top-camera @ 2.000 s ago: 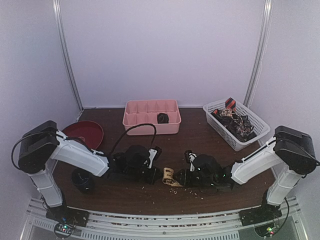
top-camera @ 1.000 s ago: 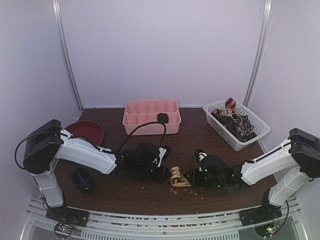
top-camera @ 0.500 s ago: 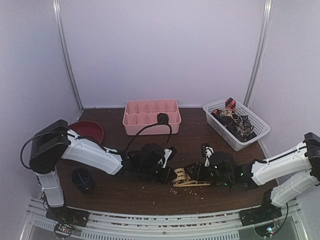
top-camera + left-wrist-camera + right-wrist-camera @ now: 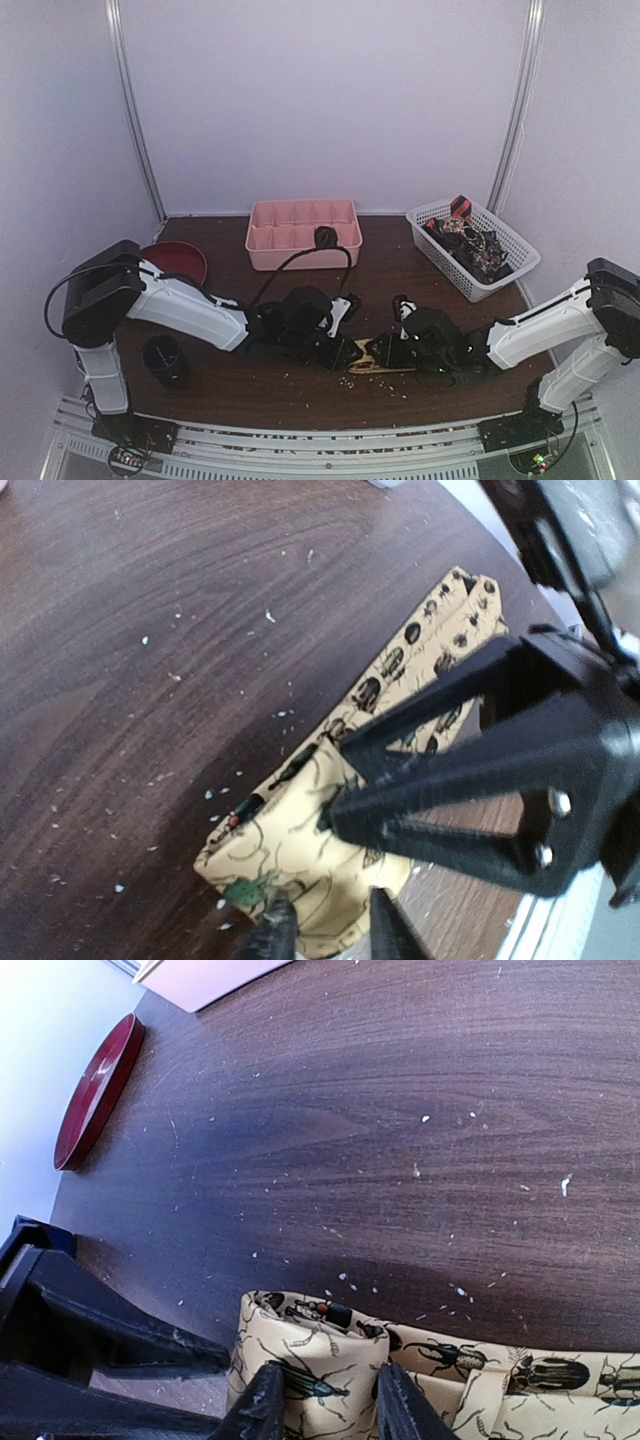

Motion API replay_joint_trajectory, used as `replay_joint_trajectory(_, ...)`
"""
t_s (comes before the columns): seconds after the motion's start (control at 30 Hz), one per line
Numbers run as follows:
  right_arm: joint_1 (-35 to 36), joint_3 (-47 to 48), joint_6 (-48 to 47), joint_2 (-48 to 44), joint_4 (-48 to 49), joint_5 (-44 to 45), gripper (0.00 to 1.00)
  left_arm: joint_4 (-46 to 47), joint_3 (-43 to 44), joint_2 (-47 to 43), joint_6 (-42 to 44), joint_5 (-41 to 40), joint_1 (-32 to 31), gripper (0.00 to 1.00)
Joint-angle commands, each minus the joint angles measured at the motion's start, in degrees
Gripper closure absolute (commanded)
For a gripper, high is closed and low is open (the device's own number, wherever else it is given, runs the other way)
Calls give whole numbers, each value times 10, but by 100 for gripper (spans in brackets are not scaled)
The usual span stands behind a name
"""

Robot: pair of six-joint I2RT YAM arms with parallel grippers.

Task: Roll the ties
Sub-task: Roll the tie at the center of the board.

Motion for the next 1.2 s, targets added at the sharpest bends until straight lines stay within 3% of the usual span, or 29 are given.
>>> replay_joint_trajectory(0.0, -12, -18, -6, 9, 22, -8, 68, -32, 21, -46, 137, 0, -2, 55)
replay_joint_trajectory(0.17, -21, -31, -8, 17, 63, -37, 69, -72, 33, -66, 314, -3, -2, 19)
replay_joint_trajectory(0.27, -24, -39, -5, 23, 86, -49, 69, -79, 36, -47, 394, 12, -1, 9)
replay_joint_trajectory(0.4, -27, -50, -3, 18, 91, -50, 69, -118, 82, 2, 439, 14, 0, 8)
replay_joint_trajectory(0.87, -35, -64, -2, 6, 102, -56, 69, -116, 118, 77, 467, 81, 30, 10)
replay_joint_trajectory(1.17, -36, -65, 1, 8, 105, -60, 69, -147, 147, 113, 494, 126, 32, 19)
